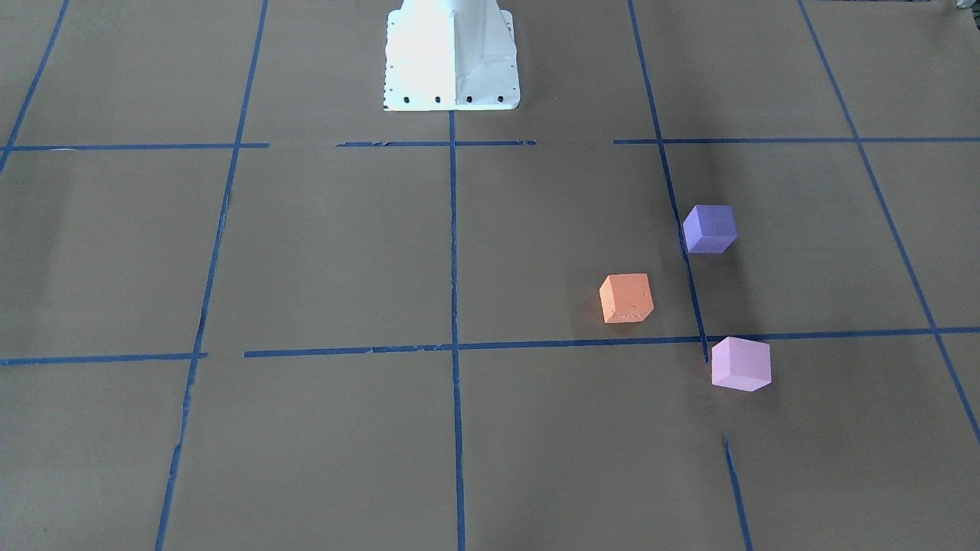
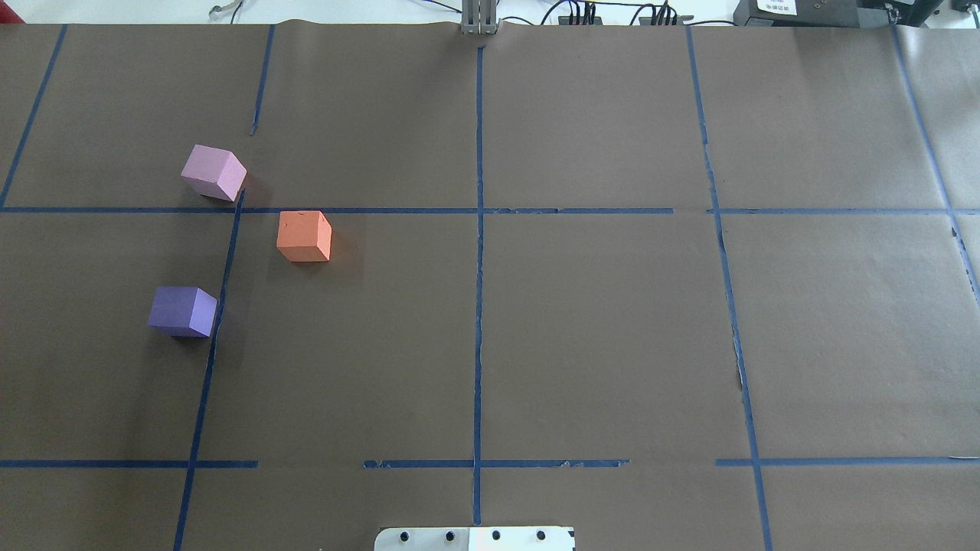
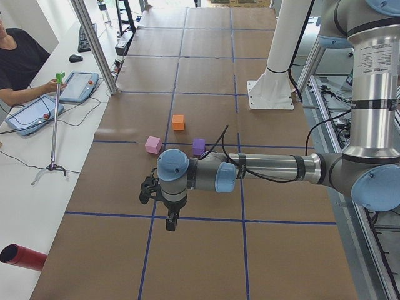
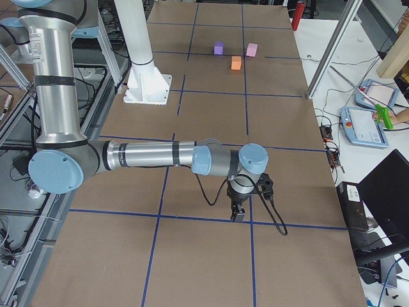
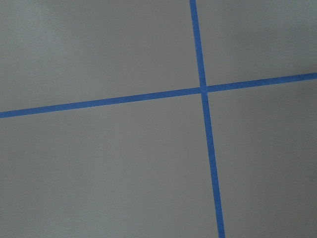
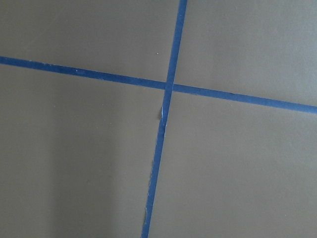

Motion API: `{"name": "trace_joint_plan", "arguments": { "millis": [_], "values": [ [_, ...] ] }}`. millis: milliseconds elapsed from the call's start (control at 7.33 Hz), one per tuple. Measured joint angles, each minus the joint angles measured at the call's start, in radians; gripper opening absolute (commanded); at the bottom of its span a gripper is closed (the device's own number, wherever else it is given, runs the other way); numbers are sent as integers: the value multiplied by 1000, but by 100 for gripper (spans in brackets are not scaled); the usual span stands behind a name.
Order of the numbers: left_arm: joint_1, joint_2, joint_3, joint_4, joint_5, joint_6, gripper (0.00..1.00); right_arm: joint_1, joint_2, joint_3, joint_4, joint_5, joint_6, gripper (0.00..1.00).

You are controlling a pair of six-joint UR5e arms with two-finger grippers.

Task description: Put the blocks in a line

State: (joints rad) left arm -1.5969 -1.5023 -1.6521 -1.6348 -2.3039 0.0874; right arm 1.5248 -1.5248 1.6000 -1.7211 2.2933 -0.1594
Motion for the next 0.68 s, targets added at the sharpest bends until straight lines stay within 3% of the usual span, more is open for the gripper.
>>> {"name": "trace_joint_plan", "arguments": {
  "millis": [682],
  "values": [
    [0,-19,-5,1,0,-6,100,0,0,0,0,0,0,100]
  ]
}}
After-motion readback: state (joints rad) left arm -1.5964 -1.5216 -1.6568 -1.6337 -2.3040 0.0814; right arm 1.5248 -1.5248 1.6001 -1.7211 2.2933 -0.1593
